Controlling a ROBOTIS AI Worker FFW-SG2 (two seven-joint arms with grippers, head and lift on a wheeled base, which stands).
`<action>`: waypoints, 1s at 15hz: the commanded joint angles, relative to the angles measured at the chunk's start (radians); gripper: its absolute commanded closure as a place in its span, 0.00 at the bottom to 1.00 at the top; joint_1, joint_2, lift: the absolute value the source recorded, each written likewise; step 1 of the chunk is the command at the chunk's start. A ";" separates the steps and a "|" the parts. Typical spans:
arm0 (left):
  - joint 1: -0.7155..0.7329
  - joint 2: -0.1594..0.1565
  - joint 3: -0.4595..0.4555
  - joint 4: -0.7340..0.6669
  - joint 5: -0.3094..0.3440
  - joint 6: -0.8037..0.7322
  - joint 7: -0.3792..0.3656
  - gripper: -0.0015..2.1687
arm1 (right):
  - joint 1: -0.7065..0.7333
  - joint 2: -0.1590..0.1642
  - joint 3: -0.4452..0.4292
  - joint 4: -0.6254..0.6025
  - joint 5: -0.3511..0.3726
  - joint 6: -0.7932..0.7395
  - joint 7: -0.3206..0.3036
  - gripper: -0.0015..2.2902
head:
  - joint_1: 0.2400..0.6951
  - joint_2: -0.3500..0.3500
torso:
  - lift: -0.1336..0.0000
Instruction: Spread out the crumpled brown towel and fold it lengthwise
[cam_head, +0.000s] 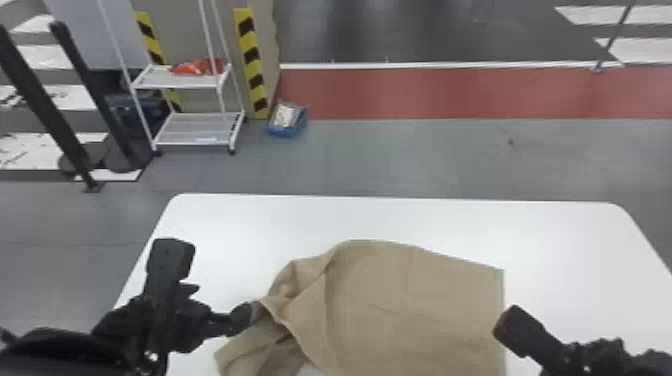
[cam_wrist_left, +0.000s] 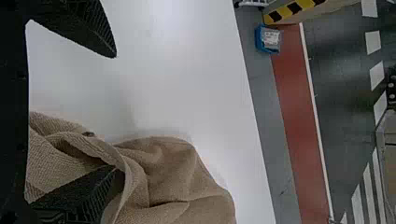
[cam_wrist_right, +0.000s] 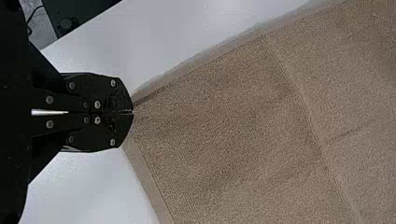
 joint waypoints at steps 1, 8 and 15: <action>0.000 0.000 0.000 0.000 0.000 0.000 0.002 0.01 | -0.010 -0.001 -0.025 -0.007 -0.018 0.008 0.001 0.64 | 1.00 0.57 | 1.00; 0.015 0.002 0.006 -0.029 0.004 0.000 -0.012 0.01 | -0.207 -0.001 -0.424 -0.072 -0.279 0.041 -0.009 0.70 | 1.00 0.44 | 1.00; 0.041 0.017 -0.014 -0.038 0.014 -0.019 -0.032 0.01 | -0.270 -0.059 -0.665 0.097 -0.378 0.048 -0.171 0.70 | 1.00 0.11 | 1.00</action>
